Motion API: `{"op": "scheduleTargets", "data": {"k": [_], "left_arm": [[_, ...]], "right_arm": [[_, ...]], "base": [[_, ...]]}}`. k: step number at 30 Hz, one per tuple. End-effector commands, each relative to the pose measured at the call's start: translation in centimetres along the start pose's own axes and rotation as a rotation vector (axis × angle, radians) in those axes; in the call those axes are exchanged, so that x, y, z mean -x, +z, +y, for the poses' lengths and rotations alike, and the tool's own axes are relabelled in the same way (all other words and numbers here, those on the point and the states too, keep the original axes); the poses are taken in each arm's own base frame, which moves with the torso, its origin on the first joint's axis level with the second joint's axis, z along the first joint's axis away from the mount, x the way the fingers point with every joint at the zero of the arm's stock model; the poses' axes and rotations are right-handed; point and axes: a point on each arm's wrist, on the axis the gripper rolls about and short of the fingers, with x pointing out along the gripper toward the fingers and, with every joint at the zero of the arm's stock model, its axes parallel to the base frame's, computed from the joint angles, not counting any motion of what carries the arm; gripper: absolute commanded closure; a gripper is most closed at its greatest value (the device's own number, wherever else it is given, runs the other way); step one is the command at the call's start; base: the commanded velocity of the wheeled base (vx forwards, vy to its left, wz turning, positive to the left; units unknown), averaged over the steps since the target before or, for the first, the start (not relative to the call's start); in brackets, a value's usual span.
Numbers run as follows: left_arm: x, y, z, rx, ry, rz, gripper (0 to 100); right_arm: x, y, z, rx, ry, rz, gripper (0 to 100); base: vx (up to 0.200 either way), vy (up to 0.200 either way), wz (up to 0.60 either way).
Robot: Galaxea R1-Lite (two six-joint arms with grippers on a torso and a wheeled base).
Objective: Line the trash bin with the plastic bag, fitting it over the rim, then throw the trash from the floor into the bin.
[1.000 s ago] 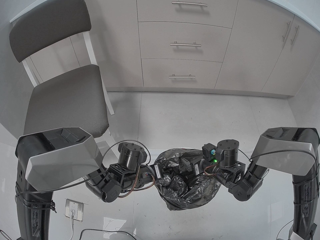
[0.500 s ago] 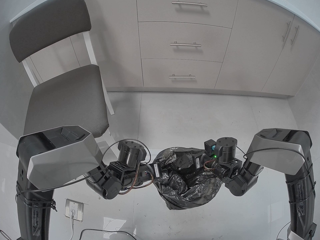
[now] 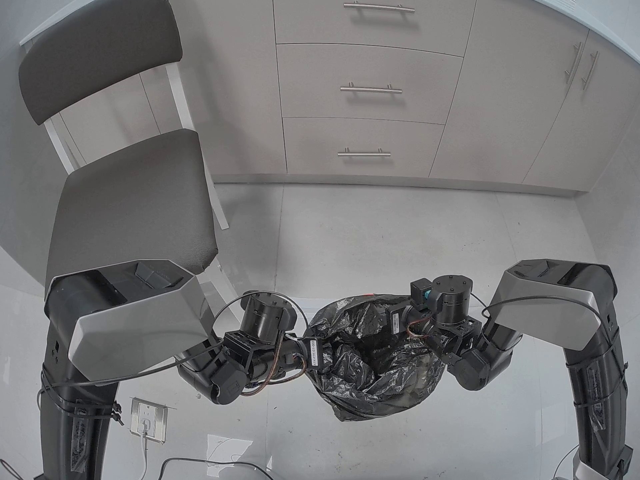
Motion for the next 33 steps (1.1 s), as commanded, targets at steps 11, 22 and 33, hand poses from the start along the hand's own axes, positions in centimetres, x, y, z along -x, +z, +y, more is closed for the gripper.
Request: {"op": "scheduleTargets", "data": {"k": [11, 22, 33], "left_arm": [[0.2, 0.3, -0.4, -0.001, -0.009, -0.014, 100], [0.9, -0.2, -0.8, -0.044, 0.068, -0.033, 0], [3.2, -2.2, -0.6, -0.157, 0.175, 0.011, 0]], "right_arm": [[-0.1, 0.2, -0.4, -0.003, -0.009, -0.006, 0], [-0.1, 0.3, -0.6, -0.005, -0.015, -0.012, 0], [-0.1, 0.3, -0.6, -0.005, -0.015, -0.01, 0]], "base": [[0.0, 0.0, 0.0], [0.0, 0.0, 0.0], [0.0, 0.0, 0.0]]}}
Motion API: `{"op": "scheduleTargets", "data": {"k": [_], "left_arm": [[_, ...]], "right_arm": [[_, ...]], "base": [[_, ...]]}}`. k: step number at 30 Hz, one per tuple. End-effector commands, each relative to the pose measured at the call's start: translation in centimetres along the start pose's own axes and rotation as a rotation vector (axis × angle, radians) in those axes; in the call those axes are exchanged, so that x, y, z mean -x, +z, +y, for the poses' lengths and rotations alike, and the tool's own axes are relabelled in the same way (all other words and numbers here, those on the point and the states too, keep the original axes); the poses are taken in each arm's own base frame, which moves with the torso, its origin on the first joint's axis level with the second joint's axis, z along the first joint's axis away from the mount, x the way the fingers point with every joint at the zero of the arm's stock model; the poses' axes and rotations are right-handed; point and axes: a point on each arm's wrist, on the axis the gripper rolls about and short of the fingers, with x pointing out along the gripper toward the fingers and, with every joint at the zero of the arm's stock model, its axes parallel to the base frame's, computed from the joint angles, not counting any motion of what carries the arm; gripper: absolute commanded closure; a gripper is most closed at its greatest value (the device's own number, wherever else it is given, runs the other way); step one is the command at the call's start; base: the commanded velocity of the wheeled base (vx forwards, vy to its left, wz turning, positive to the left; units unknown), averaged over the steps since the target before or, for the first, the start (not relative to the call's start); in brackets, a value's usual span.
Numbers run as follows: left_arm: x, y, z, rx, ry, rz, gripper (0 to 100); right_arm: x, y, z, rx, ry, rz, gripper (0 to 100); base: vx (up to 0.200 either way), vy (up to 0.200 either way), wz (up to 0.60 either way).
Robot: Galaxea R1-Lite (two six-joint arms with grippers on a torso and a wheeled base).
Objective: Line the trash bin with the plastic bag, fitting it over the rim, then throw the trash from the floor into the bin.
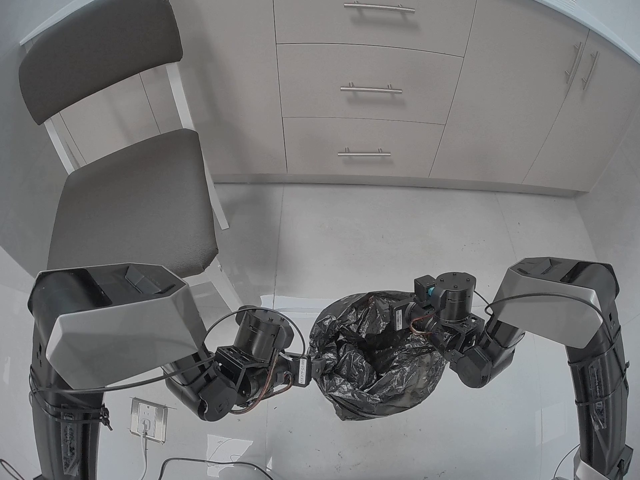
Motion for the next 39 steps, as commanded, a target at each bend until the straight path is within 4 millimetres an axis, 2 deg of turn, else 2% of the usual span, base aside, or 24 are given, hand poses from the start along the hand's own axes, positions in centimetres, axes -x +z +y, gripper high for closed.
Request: {"op": "scheduleTargets", "data": {"k": [1, 11, 18, 30, 39], "left_arm": [[0.7, -0.3, -0.4, -0.013, -0.006, 0.007, 0], [0.0, -1.2, -0.3, -0.027, 0.0, 0.043, 0], [-1.2, -2.6, -0.3, -0.088, 0.005, 0.088, 0], [-1.2, -3.5, -0.9, -0.119, 0.004, 0.136, 0], [-1.5, -2.7, -0.7, -0.104, 0.014, 0.109, 0]], "right_arm": [[0.0, 0.0, 0.0, 0.0, 0.001, -0.002, 0], [-0.2, -0.2, 0.1, -0.001, -0.001, 0.0, 0], [-0.2, -0.1, 0.1, -0.001, -0.008, -0.003, 0], [-0.2, -0.1, 0.0, -0.002, -0.01, -0.002, 0], [-0.3, -0.2, 0.1, -0.001, -0.008, 0.0, 0]], "base": [[0.0, 0.0, 0.0], [0.0, 0.0, 0.0], [0.0, 0.0, 0.0], [0.0, 0.0, 0.0], [0.0, 0.0, 0.0]]}}
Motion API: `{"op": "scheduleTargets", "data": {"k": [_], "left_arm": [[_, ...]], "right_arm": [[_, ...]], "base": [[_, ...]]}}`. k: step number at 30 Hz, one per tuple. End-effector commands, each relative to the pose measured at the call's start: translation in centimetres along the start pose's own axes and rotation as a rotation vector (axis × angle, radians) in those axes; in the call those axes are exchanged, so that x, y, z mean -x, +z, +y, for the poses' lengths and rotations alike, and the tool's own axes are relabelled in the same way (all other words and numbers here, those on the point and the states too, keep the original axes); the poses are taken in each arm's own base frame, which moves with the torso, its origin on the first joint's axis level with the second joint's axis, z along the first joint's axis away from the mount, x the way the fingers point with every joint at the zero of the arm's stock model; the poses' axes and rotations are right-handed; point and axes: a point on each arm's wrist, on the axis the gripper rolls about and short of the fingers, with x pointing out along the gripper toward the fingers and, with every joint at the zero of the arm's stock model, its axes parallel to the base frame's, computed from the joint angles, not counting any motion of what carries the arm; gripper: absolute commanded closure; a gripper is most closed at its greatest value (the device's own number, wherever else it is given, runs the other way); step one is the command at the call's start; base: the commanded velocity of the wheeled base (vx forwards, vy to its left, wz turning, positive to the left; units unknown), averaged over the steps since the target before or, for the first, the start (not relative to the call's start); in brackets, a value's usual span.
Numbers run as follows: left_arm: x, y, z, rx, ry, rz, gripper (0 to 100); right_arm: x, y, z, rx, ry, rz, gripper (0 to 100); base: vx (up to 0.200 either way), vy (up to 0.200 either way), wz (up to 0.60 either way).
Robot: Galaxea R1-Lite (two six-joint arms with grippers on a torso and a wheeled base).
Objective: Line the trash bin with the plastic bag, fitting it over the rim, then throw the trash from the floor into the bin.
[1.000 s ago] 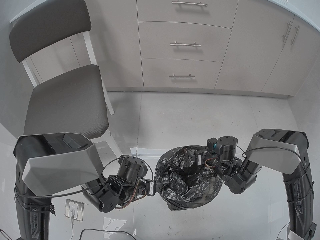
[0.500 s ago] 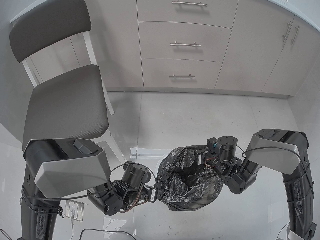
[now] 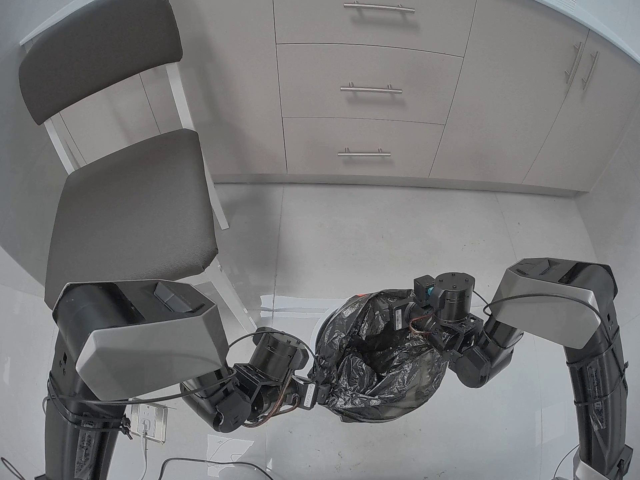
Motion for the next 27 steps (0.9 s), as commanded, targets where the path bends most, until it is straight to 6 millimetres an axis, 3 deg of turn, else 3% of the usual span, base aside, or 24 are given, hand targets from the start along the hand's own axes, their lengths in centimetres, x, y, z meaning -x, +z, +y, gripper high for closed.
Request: {"op": "scheduleTargets", "data": {"k": [1, 7, 13, 18, 27], "left_arm": [[-0.2, 0.6, 0.4, 0.013, 0.007, -0.018, 0], [-0.3, 1.3, 1.0, 0.033, 0.018, -0.038, 0], [-0.6, 1.7, 1.8, 0.054, 0.033, -0.051, 0], [-0.8, 2.1, 2.4, 0.067, 0.043, -0.06, 0], [-1.1, 1.9, 2.6, 0.069, 0.048, -0.053, 0]], "right_arm": [[-0.1, 0.0, 0.1, 0.0, 0.0, -0.003, 0], [-0.9, 0.9, 0.2, -0.005, 0.0, -0.037, 0], [-1.9, 0.1, 1.4, 0.027, 0.011, -0.042, 0], [-3.2, -1.7, 1.6, 0.051, -0.007, -0.027, 0], [-4.7, -1.6, 1.5, 0.053, -0.035, -0.035, 0]], "base": [[0.0, 0.0, 0.0], [0.0, 0.0, 0.0], [0.0, 0.0, 0.0], [0.0, 0.0, 0.0], [0.0, 0.0, 0.0]]}}
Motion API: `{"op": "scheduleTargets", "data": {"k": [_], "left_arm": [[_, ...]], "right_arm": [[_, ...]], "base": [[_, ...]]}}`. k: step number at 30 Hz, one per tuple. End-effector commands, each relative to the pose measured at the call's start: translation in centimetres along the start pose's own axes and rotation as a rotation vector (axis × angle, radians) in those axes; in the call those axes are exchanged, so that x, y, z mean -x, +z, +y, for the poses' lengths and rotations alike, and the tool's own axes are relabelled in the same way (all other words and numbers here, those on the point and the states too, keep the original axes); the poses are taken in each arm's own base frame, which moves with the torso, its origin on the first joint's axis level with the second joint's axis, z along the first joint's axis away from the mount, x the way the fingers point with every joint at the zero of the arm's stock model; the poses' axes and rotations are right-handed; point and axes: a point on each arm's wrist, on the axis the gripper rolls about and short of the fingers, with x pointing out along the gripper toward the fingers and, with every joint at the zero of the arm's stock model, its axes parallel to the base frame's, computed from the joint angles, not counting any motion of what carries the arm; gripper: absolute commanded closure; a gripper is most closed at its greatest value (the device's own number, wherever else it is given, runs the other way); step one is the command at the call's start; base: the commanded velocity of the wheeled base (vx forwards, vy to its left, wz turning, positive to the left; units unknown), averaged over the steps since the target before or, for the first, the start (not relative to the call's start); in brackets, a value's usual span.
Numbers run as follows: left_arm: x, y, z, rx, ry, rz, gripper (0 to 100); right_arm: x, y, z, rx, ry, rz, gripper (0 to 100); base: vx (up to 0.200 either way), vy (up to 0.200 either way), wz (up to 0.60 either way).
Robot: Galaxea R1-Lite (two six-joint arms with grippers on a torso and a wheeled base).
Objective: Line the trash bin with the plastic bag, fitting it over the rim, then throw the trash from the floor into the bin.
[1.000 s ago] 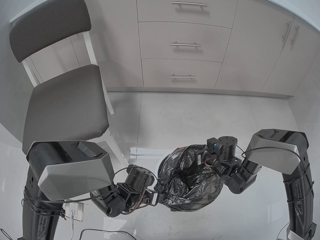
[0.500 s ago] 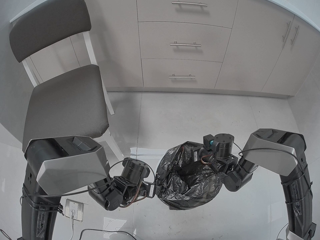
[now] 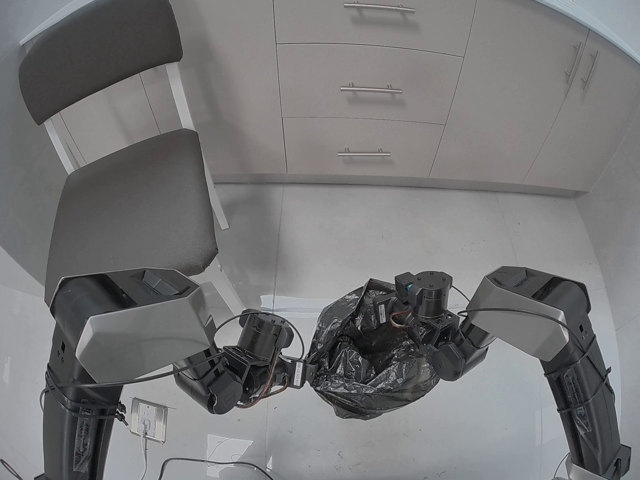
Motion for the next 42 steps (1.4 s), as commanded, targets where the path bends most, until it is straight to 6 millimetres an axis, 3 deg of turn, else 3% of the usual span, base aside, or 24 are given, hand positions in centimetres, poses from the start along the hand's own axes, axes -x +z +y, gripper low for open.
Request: {"op": "scheduleTargets", "data": {"k": [1, 7, 8, 9, 10, 12, 13, 20, 31, 42], "left_arm": [[-0.2, -0.2, 0.0, 0.001, 0.002, 0.006, 0], [0.1, -0.2, -0.1, 0.001, -0.002, 0.005, 0], [0.2, -0.4, -0.3, -0.004, -0.005, 0.01, 0], [0.2, -0.4, -0.3, -0.004, -0.005, 0.01, 0], [0.2, -0.6, -0.5, -0.009, -0.009, 0.012, 0], [0.2, -0.6, -0.5, -0.009, -0.009, 0.012, 0], [0.2, -0.6, -0.5, -0.008, -0.009, 0.011, 0], [0.2, -0.5, -0.5, -0.008, -0.01, 0.008, 0], [0.1, -0.5, -0.5, -0.003, -0.011, 0.005, 0], [0.1, -0.5, -0.5, -0.003, -0.011, 0.005, 0]], "right_arm": [[-0.5, -0.6, 0.1, 0.002, -0.005, 0.004, 0], [1.8, 0.1, -0.2, 0.011, 0.008, 0.046, 0], [3.7, 0.2, -0.4, 0.012, 0.029, 0.079, 0], [3.7, 0.2, -0.4, 0.012, 0.029, 0.079, 0], [6.0, 0.5, -0.2, 0.022, 0.055, 0.104, 0], [6.2, 0.5, -0.2, 0.023, 0.057, 0.107, 0], [9.7, 0.4, 0.2, 0.037, 0.116, 0.125, 0], [14.7, -1.0, 1.0, 0.068, 0.229, 0.144, 0], [16.6, -1.9, 3.9, 0.088, 0.465, 0.175, 0], [14.7, -4.8, 5.4, 0.098, 0.484, 0.205, 0]], "base": [[0.0, 0.0, 0.0], [0.0, 0.0, 0.0], [0.0, 0.0, 0.0], [0.0, 0.0, 0.0], [0.0, 0.0, 0.0], [0.0, 0.0, 0.0], [0.0, 0.0, 0.0], [0.0, 0.0, 0.0], [0.0, 0.0, 0.0], [0.0, 0.0, 0.0]]}}
